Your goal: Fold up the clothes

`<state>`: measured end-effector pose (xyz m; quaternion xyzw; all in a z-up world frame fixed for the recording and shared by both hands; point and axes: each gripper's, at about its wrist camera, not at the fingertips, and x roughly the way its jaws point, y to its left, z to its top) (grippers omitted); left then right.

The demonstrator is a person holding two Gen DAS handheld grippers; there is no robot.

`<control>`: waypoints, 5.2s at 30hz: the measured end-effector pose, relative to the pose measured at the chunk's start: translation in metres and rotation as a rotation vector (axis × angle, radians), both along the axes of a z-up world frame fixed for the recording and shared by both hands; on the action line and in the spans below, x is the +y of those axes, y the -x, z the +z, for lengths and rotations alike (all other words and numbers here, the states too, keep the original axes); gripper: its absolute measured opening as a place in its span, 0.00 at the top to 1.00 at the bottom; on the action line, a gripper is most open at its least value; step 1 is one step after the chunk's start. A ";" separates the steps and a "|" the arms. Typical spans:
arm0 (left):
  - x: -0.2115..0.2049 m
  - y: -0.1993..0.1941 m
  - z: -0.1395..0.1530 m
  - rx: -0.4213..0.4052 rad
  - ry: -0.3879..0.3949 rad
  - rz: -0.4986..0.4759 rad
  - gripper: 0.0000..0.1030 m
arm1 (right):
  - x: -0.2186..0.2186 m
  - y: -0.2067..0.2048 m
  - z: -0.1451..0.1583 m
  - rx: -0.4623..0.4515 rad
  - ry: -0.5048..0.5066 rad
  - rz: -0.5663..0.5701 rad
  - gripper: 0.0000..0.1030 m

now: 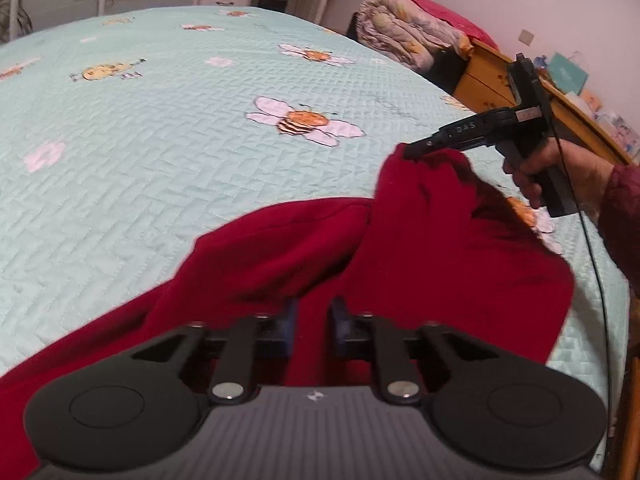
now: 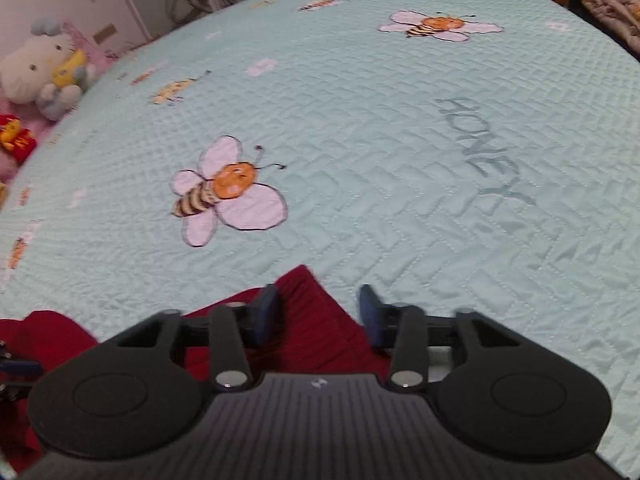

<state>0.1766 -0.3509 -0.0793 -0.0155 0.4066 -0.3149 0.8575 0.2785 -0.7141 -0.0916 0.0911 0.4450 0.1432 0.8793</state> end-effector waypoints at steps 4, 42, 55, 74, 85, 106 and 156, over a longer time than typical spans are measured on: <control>-0.003 0.003 0.004 -0.025 0.003 0.014 1.00 | -0.005 0.029 0.021 -0.116 -0.033 -0.016 0.95; -0.037 0.047 0.014 -0.008 -0.032 0.006 0.52 | 0.115 0.114 0.092 -0.376 0.105 -0.178 0.53; -0.011 0.102 0.011 0.076 0.146 -0.209 0.54 | -0.017 0.238 0.052 -0.244 -0.101 -0.662 0.53; 0.120 0.129 -0.017 0.463 0.610 0.255 0.51 | -0.067 0.262 -0.014 -0.208 -0.670 -0.841 0.48; 0.136 0.135 -0.019 0.528 0.766 0.422 0.42 | 0.010 0.288 -0.014 -0.037 -0.799 -0.691 0.48; 0.101 0.142 -0.028 0.588 0.876 0.466 0.36 | 0.134 0.285 -0.009 0.124 -0.852 -0.429 0.92; 0.107 0.141 0.018 0.370 0.588 0.356 1.00 | -0.046 0.298 -0.007 -0.220 -0.708 -0.874 0.99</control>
